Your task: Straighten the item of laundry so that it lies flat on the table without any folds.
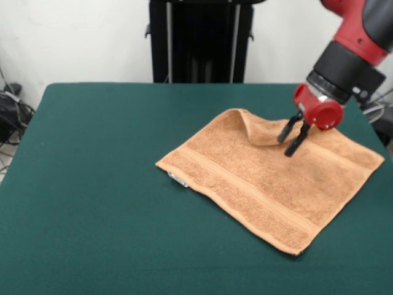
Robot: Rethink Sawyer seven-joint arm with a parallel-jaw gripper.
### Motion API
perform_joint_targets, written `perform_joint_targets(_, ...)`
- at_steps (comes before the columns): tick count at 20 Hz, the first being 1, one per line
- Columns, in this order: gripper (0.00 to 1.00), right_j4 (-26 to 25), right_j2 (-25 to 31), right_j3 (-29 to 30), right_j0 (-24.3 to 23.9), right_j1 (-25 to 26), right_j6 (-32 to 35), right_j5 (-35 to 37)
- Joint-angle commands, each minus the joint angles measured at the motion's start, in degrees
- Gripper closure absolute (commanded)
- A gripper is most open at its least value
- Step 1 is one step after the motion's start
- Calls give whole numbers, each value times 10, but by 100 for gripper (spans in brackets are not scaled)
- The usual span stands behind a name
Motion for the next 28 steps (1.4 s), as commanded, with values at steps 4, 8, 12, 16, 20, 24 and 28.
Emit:
perform_joint_targets(4, 0, -121, -77, -62, 9, 89, 101, -7)
perform_joint_targets(8, 0, -131, -86, -67, 12, 97, 113, -1)
perform_joint_targets(12, 0, -147, -90, -63, 14, 112, 149, 15)
perform_joint_targets(16, 0, -112, -73, -40, 11, 104, 135, 50)
perform_joint_targets(20, 0, -84, -62, 7, 23, 84, 149, 69)
perform_joint_targets(24, 0, -77, -52, 25, 23, 79, 167, 87)
perform_joint_targets(28, 0, -65, -42, 33, 25, 76, 183, 109)
